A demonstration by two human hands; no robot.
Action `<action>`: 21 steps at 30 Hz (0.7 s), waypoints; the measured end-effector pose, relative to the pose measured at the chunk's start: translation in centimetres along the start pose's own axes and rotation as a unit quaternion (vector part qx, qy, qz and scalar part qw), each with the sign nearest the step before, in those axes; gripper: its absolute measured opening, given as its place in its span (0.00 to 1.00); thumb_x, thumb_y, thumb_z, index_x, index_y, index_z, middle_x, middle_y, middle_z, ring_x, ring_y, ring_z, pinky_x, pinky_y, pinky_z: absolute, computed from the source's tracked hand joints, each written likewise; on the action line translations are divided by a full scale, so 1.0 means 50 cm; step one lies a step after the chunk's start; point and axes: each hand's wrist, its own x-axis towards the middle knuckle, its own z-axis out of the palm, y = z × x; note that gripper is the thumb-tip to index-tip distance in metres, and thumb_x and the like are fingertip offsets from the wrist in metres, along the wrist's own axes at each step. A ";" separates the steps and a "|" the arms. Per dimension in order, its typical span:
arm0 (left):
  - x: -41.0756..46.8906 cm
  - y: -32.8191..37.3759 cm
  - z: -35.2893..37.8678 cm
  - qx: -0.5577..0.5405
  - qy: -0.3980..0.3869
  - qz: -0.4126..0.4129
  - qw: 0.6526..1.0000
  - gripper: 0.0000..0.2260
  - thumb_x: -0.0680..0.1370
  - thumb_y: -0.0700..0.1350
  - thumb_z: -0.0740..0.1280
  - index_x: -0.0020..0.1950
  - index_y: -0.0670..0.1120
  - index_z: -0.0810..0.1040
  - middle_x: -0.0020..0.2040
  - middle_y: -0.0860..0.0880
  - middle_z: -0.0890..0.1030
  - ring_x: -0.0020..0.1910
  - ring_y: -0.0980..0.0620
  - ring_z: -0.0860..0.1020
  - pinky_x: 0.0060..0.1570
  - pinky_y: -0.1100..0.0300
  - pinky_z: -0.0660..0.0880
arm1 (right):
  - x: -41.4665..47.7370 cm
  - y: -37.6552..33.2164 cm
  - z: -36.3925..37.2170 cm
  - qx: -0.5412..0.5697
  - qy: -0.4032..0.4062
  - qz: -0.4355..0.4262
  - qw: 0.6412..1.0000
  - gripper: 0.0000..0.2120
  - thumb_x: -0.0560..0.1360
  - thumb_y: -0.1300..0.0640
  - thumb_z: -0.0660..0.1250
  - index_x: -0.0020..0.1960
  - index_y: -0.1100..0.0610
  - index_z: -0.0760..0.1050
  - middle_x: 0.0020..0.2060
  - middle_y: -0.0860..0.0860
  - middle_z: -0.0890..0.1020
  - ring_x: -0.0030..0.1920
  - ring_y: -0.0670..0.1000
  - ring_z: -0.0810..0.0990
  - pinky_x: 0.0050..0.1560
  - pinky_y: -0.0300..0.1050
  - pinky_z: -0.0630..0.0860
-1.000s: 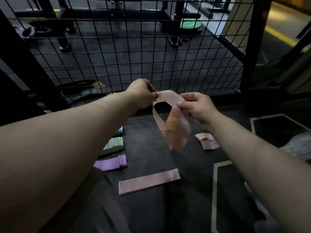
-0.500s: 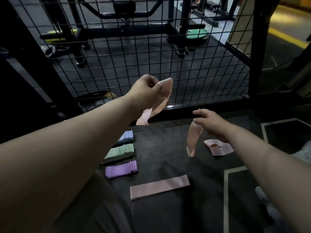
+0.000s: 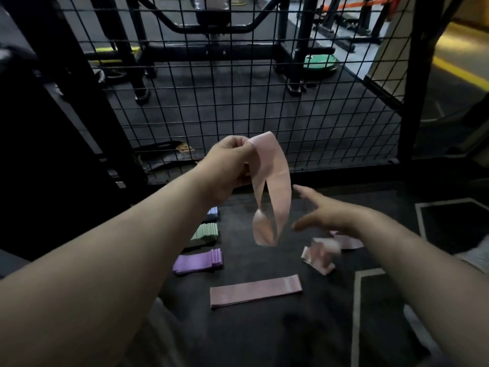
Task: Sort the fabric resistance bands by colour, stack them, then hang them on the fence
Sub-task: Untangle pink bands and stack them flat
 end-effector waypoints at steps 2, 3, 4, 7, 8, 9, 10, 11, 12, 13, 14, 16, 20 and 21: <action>-0.005 0.007 0.002 -0.007 -0.005 0.002 1.000 0.03 0.82 0.41 0.61 0.50 0.47 0.71 0.42 0.45 0.77 0.40 0.47 0.77 0.43 0.53 0.77 | -0.022 -0.028 0.050 0.076 -0.042 -0.044 0.995 0.46 0.67 0.57 0.80 0.77 0.41 0.59 0.71 0.45 0.67 0.70 0.48 0.67 0.62 0.42 0.68; -0.006 0.012 0.001 -0.010 -0.004 0.003 1.000 0.03 0.82 0.40 0.61 0.50 0.47 0.72 0.43 0.44 0.76 0.40 0.47 0.76 0.44 0.52 0.76 | -0.021 -0.036 0.074 0.079 -0.042 -0.062 0.994 0.42 0.68 0.56 0.79 0.75 0.43 0.62 0.68 0.43 0.70 0.69 0.46 0.68 0.61 0.40 0.68; -0.006 0.015 -0.002 -0.011 -0.003 0.005 1.000 0.03 0.82 0.40 0.62 0.49 0.47 0.72 0.43 0.44 0.76 0.40 0.47 0.75 0.44 0.52 0.75 | -0.015 -0.042 0.095 0.079 -0.027 -0.076 0.994 0.36 0.70 0.55 0.78 0.73 0.46 0.67 0.65 0.43 0.74 0.66 0.45 0.71 0.61 0.40 0.70; -0.006 0.024 -0.019 -0.025 0.012 0.006 1.000 0.03 0.80 0.39 0.63 0.49 0.47 0.73 0.38 0.47 0.77 0.36 0.49 0.76 0.40 0.53 0.76 | 0.000 -0.060 0.127 0.153 0.061 -0.089 0.982 0.14 0.74 0.61 0.72 0.59 0.58 0.77 0.52 0.53 0.84 0.54 0.51 0.82 0.55 0.47 0.77; -0.005 0.027 -0.026 -0.034 0.025 0.005 0.999 0.03 0.80 0.39 0.62 0.50 0.47 0.74 0.39 0.47 0.77 0.36 0.48 0.77 0.39 0.53 0.77 | 0.004 -0.060 0.129 0.198 0.090 -0.083 0.972 0.11 0.74 0.62 0.72 0.55 0.61 0.78 0.48 0.56 0.85 0.51 0.55 0.83 0.53 0.51 0.77; -0.003 0.030 -0.032 -0.044 0.039 0.003 0.998 0.05 0.79 0.38 0.62 0.52 0.46 0.74 0.41 0.45 0.78 0.37 0.47 0.78 0.39 0.52 0.78 | 0.004 -0.059 0.126 0.238 0.116 -0.074 0.961 0.09 0.73 0.62 0.72 0.53 0.63 0.78 0.45 0.57 0.85 0.48 0.56 0.83 0.51 0.53 0.78; 0.000 0.034 -0.037 -0.053 0.054 0.003 0.997 0.06 0.78 0.37 0.62 0.53 0.45 0.75 0.42 0.44 0.79 0.38 0.46 0.79 0.40 0.52 0.78 | 0.000 -0.060 0.120 0.268 0.146 -0.069 0.950 0.07 0.74 0.62 0.70 0.50 0.63 0.77 0.42 0.56 0.85 0.45 0.56 0.83 0.48 0.54 0.78; 0.002 0.037 -0.040 -0.061 0.069 0.004 0.996 0.08 0.78 0.36 0.61 0.54 0.44 0.75 0.43 0.44 0.79 0.38 0.45 0.80 0.41 0.51 0.79 | -0.005 -0.063 0.113 0.293 0.182 -0.061 0.937 0.05 0.75 0.61 0.68 0.48 0.62 0.76 0.39 0.55 0.85 0.41 0.56 0.83 0.43 0.52 0.78; 0.004 0.040 -0.043 -0.062 0.081 0.008 0.995 0.09 0.78 0.36 0.61 0.56 0.43 0.75 0.44 0.43 0.80 0.39 0.45 0.80 0.41 0.51 0.79 | -0.011 -0.069 0.103 0.323 0.221 -0.049 0.919 0.03 0.77 0.60 0.66 0.47 0.61 0.74 0.37 0.55 0.84 0.38 0.55 0.82 0.38 0.48 0.77; 0.005 0.041 -0.044 -0.057 0.091 0.012 0.994 0.09 0.79 0.37 0.61 0.58 0.42 0.75 0.45 0.43 0.81 0.41 0.44 0.81 0.42 0.49 0.80 | -0.016 -0.074 0.091 0.360 0.254 -0.038 0.897 0.04 0.79 0.59 0.64 0.48 0.60 0.72 0.36 0.54 0.83 0.35 0.56 0.81 0.33 0.45 0.75; 0.006 0.042 -0.045 -0.048 0.100 0.016 0.994 0.09 0.79 0.37 0.60 0.58 0.42 0.74 0.46 0.43 0.81 0.43 0.44 0.81 0.44 0.47 0.80 | -0.022 -0.079 0.078 0.401 0.278 -0.032 0.872 0.04 0.79 0.59 0.64 0.49 0.59 0.71 0.35 0.54 0.81 0.33 0.55 0.80 0.31 0.43 0.74; 0.003 0.043 -0.044 -0.035 0.111 0.014 0.993 0.08 0.80 0.37 0.60 0.57 0.42 0.74 0.49 0.42 0.81 0.48 0.42 0.82 0.47 0.45 0.80 | -0.039 -0.091 0.050 0.454 0.296 -0.038 0.840 0.05 0.78 0.59 0.66 0.50 0.58 0.71 0.34 0.53 0.77 0.33 0.51 0.77 0.32 0.43 0.74; -0.005 0.043 -0.034 -0.028 0.112 -0.015 0.993 0.10 0.71 0.29 0.61 0.47 0.41 0.77 0.42 0.41 0.81 0.41 0.41 0.81 0.44 0.47 0.79 | -0.078 -0.110 0.011 0.497 0.259 -0.089 0.823 0.13 0.72 0.66 0.71 0.52 0.55 0.72 0.40 0.52 0.77 0.30 0.43 0.76 0.34 0.40 0.73; -0.006 0.042 -0.032 -0.022 0.120 -0.027 0.992 0.11 0.69 0.29 0.61 0.47 0.40 0.77 0.40 0.41 0.81 0.39 0.42 0.81 0.43 0.48 0.80 | -0.088 -0.118 0.005 0.503 0.241 -0.104 0.824 0.15 0.72 0.68 0.71 0.53 0.55 0.71 0.42 0.53 0.78 0.30 0.43 0.77 0.32 0.40 0.73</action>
